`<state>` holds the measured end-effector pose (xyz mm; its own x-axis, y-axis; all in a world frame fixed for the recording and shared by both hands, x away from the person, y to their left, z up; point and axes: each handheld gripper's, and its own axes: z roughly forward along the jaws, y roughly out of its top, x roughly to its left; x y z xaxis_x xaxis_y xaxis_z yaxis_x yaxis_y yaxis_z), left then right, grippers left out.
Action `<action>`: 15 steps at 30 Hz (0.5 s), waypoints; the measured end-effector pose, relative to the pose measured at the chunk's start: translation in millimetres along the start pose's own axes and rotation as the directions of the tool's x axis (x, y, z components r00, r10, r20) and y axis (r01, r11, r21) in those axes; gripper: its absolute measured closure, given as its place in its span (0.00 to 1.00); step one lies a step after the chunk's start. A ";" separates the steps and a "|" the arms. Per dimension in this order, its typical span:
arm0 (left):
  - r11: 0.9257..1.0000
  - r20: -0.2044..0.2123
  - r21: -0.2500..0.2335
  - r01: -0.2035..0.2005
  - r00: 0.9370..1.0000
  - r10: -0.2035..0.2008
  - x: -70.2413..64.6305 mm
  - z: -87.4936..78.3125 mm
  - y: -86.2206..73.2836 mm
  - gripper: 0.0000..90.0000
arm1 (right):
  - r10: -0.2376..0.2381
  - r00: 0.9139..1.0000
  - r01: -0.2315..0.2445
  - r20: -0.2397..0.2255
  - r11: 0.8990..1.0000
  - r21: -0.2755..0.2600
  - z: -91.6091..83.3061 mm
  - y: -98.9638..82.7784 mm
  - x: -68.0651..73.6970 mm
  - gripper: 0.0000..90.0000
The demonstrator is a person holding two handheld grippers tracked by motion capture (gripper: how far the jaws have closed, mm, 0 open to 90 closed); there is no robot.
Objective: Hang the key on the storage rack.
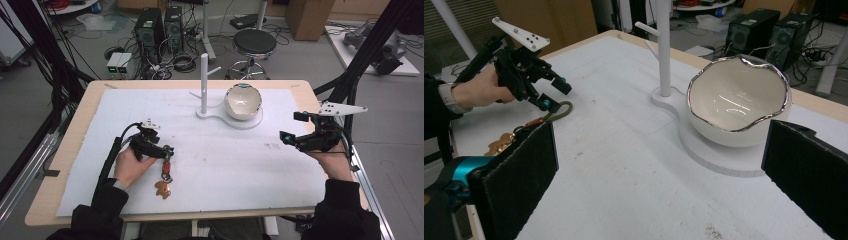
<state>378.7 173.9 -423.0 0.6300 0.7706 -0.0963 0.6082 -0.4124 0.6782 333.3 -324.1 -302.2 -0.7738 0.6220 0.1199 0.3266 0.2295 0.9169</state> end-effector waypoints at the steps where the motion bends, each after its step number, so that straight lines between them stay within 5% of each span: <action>1: 1.000 -0.005 0.012 0.006 1.000 -0.006 -0.2 1.8 0.1 0.34 | 0.000 1.000 0.000 0.000 1.000 0.000 0.0 0.0 0.0 0.01; 3: 0.999 -0.007 0.046 0.024 1.000 -0.023 0.3 6.3 -0.8 0.36 | -0.003 1.000 0.003 0.001 1.000 -0.001 0.4 -0.1 -0.1 0.01; 7: 0.998 0.046 0.043 0.055 0.997 -0.057 3.5 5.6 -0.3 0.54 | 0.000 1.000 0.000 0.003 1.000 0.000 0.1 -0.3 -0.4 0.01; 15: 0.992 0.066 0.059 0.109 0.991 -0.113 2.6 6.1 1.2 0.67 | 0.004 1.000 -0.004 0.003 1.000 0.007 2.1 -1.3 -0.9 0.01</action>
<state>384.0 172.4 -426.9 0.5879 0.7785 -0.2198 0.7007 -0.3544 0.6192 334.7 -323.4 -304.3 -0.7711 0.6249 0.1222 0.3332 0.2325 0.9137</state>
